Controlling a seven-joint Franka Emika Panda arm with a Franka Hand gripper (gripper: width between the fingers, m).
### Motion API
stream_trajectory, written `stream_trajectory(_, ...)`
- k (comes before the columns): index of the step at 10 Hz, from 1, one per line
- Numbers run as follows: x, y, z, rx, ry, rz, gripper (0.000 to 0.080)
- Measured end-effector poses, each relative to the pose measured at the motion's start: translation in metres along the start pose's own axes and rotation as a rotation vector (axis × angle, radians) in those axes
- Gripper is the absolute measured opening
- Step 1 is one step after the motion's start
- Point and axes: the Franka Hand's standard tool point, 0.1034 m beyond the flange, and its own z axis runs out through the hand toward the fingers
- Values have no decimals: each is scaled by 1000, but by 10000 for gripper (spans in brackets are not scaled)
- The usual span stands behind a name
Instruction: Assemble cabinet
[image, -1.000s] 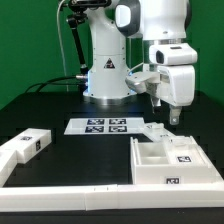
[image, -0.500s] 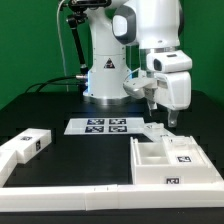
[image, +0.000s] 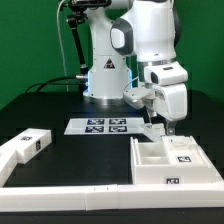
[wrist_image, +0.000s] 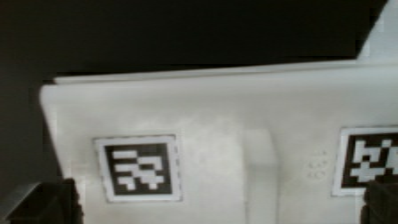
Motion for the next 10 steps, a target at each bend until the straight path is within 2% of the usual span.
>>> stream_trajectory(1,0,0,0,0,0,2,777)
stream_trajectory(2,0,0,0,0,0,2,647)
stream_trajectory(3,0,0,0,1,0,3,647)
stream_trajectory(4,0,0,0,2,0,3,435)
stream_trajectory(6,-1,-2,2,7,0,28,132)
stream_trajectory(8,-2,-3,1,21,-8,107,132)
stream_trajectory(9,-3,-4,1,38,-17,163,68)
stream_trajectory(10,-5,-3,1,51,-27,201,68)
